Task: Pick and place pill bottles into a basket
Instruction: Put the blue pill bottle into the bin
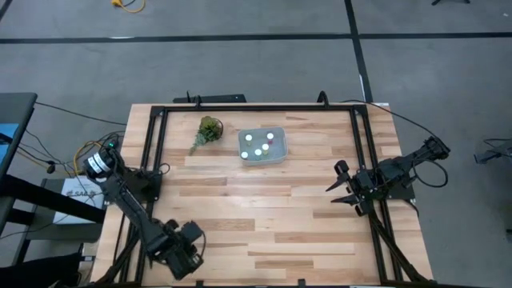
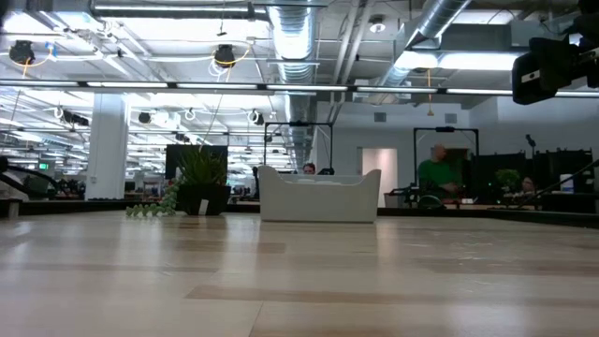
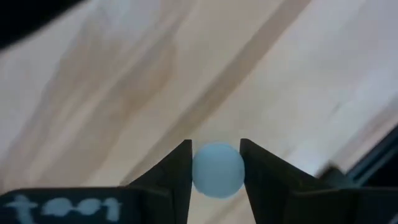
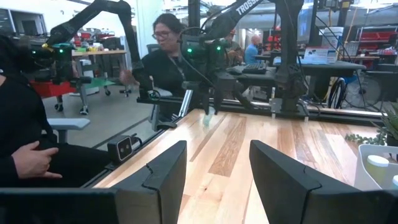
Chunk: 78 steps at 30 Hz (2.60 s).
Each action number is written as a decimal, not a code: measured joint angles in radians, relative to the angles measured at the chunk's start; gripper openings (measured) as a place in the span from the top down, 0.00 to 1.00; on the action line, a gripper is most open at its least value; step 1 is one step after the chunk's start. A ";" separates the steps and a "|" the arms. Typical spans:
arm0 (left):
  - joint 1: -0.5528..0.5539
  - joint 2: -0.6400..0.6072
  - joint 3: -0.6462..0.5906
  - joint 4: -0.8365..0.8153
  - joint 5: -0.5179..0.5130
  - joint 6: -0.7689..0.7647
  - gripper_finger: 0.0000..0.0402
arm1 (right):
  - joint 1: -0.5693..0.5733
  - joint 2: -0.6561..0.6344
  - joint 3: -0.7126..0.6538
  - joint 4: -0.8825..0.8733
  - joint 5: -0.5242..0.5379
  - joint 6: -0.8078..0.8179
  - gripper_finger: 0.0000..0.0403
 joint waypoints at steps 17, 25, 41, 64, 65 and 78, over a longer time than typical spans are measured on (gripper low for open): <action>0.388 0.000 0.029 0.004 -0.205 0.533 0.75 | 0.000 0.000 0.000 0.000 0.000 0.000 0.58; 0.569 0.000 0.155 0.014 -0.501 0.831 0.73 | 0.000 0.000 0.000 0.000 0.000 0.000 0.58; 0.878 0.000 0.278 0.458 -0.420 1.454 0.74 | 0.000 0.000 0.000 0.000 0.000 0.000 0.58; 1.068 0.174 0.265 0.623 -0.038 1.576 0.73 | 0.000 0.000 0.000 0.000 0.000 0.000 0.58; 1.068 0.183 0.267 0.644 -0.038 1.576 0.73 | 0.000 0.000 0.000 0.000 0.000 0.000 0.58; 1.073 0.310 0.367 0.584 -0.088 1.649 0.73 | 0.000 0.000 0.000 0.001 0.000 0.000 0.58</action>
